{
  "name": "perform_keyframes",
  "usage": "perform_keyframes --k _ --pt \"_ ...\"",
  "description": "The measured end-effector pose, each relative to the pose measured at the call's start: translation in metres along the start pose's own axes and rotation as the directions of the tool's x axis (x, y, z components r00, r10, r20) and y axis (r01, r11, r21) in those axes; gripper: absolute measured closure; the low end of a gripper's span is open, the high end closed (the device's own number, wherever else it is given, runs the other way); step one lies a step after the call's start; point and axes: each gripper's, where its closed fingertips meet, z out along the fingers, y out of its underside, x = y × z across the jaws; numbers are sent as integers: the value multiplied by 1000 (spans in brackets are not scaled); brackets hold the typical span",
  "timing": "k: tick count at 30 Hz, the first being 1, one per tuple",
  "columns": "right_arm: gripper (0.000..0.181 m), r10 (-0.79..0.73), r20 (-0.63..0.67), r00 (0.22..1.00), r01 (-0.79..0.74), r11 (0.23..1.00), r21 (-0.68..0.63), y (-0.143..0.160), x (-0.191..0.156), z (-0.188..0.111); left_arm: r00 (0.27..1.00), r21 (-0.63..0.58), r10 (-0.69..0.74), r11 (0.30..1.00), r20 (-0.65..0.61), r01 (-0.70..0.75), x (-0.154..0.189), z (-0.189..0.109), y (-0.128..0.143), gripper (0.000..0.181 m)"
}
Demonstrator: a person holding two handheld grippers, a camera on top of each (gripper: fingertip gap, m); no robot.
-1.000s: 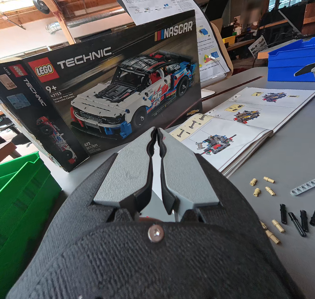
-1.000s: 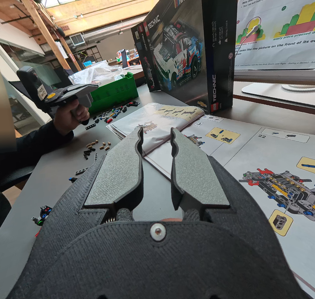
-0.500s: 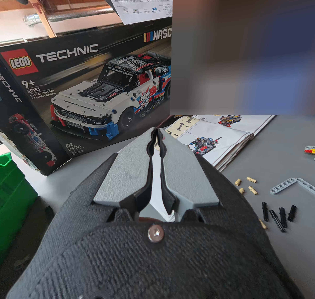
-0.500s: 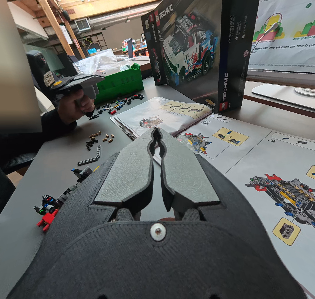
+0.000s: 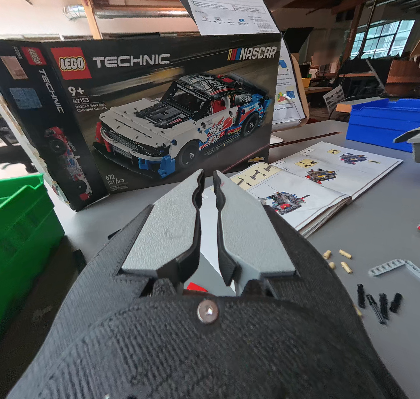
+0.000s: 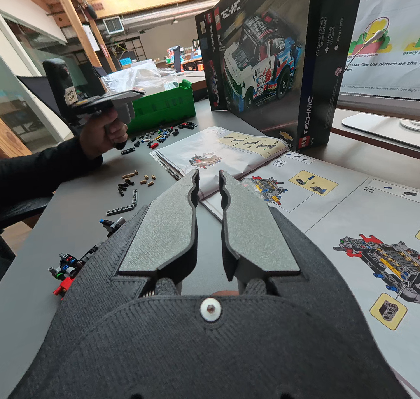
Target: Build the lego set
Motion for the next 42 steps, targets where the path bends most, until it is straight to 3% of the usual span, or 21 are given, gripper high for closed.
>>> perform_keyframes --k 4,8,12,15,24,42 --pt "168 0 -6 1000 0 1000 6 -1 0 -1 998 -68 -42 997 -42 39 -8 -22 -12 180" --pt "168 1 -5 1000 -1 1000 1 0 0 -1 996 -318 -73 947 -48 54 -17 -52 0 175" --pt "168 -13 -4 1000 13 1000 -12 2 -2 0 994 -445 94 893 52 -61 -42 -84 2 178" --pt "168 -18 -3 1000 17 1000 -20 3 -4 1 992 -547 112 835 60 -61 -55 -102 14 178" --pt "168 -15 -23 1000 15 1000 -8 2 -4 -4 996 -485 45 875 79 -1 -40 -86 22 179" --pt "167 13 -9 1000 -14 999 -30 5 -3 -1 998 -466 19 885 52 7 -41 -64 62 181"
